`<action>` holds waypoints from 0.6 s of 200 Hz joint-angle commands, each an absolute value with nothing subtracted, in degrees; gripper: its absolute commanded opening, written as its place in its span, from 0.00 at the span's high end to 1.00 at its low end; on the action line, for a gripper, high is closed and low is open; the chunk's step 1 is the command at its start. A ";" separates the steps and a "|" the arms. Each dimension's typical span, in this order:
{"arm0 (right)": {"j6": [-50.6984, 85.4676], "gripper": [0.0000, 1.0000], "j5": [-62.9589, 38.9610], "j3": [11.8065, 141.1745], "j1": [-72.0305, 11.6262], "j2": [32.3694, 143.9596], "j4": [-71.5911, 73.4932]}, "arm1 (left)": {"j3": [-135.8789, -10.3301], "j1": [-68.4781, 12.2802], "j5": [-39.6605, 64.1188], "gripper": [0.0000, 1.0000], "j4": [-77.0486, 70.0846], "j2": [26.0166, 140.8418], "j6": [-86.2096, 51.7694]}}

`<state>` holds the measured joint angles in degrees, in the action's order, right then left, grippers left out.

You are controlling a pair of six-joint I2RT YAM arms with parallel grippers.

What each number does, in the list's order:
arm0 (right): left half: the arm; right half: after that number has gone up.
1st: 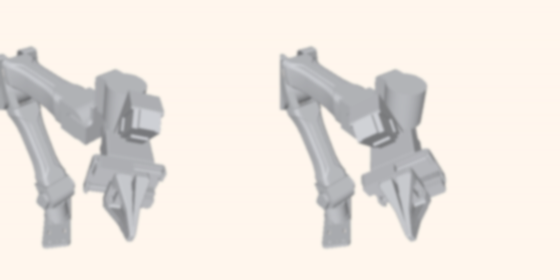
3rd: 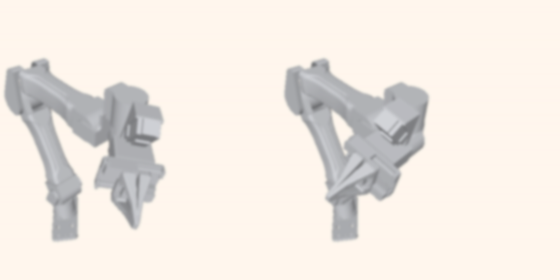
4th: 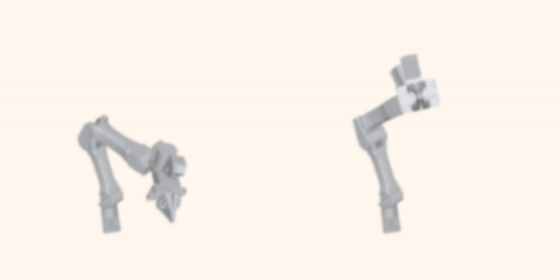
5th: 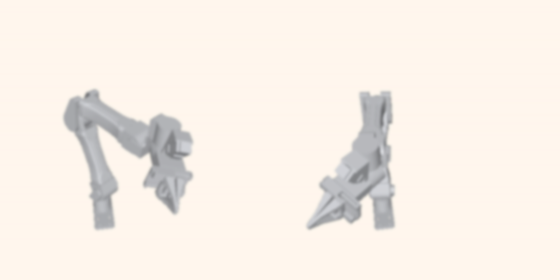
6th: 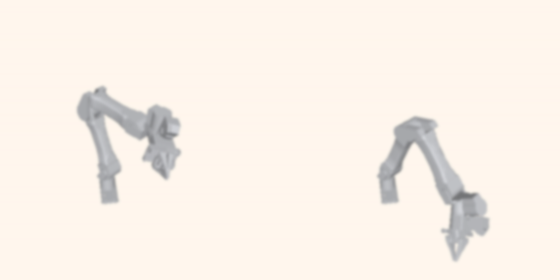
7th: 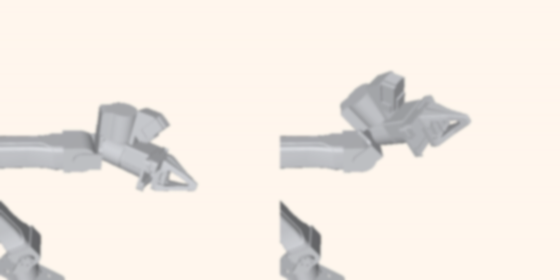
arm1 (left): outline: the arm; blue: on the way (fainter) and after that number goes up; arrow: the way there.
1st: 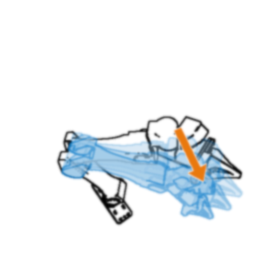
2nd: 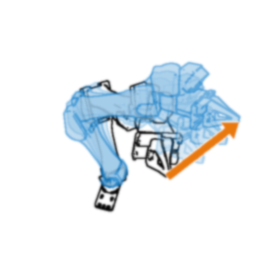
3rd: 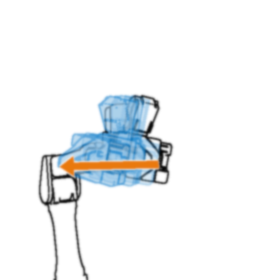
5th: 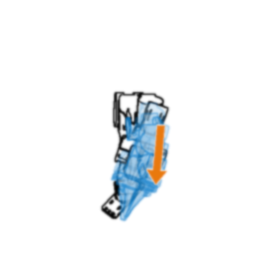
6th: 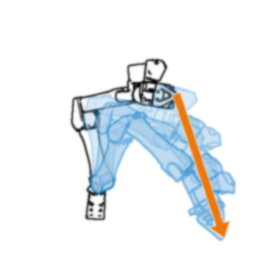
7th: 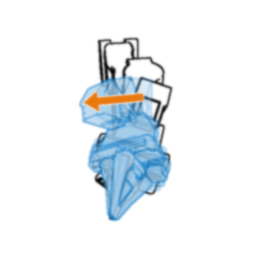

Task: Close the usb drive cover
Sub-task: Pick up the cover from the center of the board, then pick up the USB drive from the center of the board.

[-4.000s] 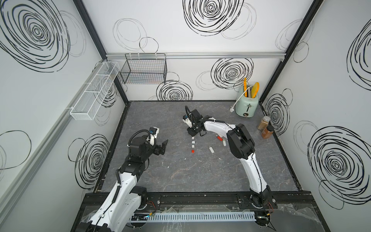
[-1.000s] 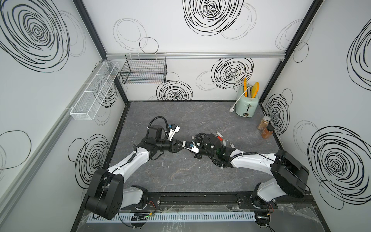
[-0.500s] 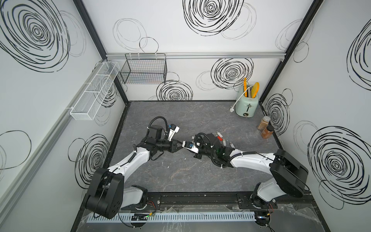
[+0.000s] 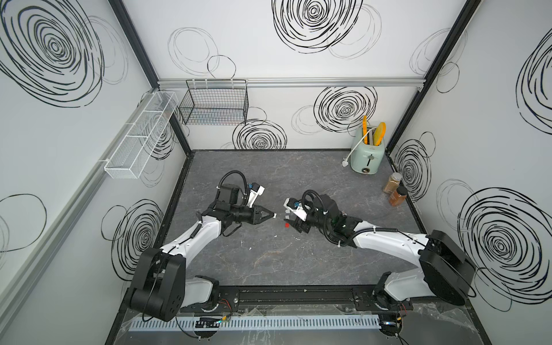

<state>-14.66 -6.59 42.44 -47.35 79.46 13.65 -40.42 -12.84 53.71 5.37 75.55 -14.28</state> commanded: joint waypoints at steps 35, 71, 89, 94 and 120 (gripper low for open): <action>2.56 0.26 -2.98 46.42 -37.93 79.29 -6.88 | -40.37 -12.31 55.42 1.00 6.35 74.53 -12.05; 8.92 0.29 -6.32 45.58 -31.55 80.77 -9.13 | -39.81 -12.10 55.46 1.00 6.13 73.84 -11.88; 9.42 0.29 -7.03 45.58 -29.41 82.13 -9.39 | -40.14 -12.10 55.48 1.00 6.62 74.04 -11.41; 9.51 0.29 -7.08 45.84 -28.92 82.58 -9.72 | -40.21 -12.11 55.46 1.00 6.85 74.16 -11.13; 9.41 0.30 -6.73 47.77 -26.03 85.57 -11.22 | -40.52 -12.04 55.24 1.00 7.80 74.56 -9.85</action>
